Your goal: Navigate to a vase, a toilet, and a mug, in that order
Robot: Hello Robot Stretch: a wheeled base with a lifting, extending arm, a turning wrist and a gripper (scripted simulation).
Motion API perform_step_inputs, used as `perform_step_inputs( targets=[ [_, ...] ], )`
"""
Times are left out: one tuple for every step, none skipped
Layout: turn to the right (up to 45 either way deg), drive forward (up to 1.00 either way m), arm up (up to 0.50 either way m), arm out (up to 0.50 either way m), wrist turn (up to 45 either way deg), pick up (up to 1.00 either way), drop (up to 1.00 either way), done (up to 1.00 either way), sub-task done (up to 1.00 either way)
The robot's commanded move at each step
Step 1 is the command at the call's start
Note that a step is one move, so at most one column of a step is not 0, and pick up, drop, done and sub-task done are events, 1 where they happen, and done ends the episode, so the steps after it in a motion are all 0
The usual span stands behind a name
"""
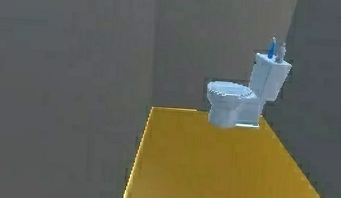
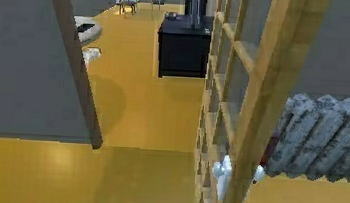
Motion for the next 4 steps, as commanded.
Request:
perform_step_inputs(
  targets=[
    [45.0,0.00,0.00,0.00,0.0,0.00,0.00,0.00,0.00],
    [12.0,0.00,0.00,0.00,0.0,0.00,0.00,0.00,0.00],
    [0.0,0.25,0.00,0.00,0.0,0.00,0.00,0.00,0.00],
    [30.0,0.00,0.00,0.00,0.0,0.00,0.00,0.00,0.00]
  ],
)
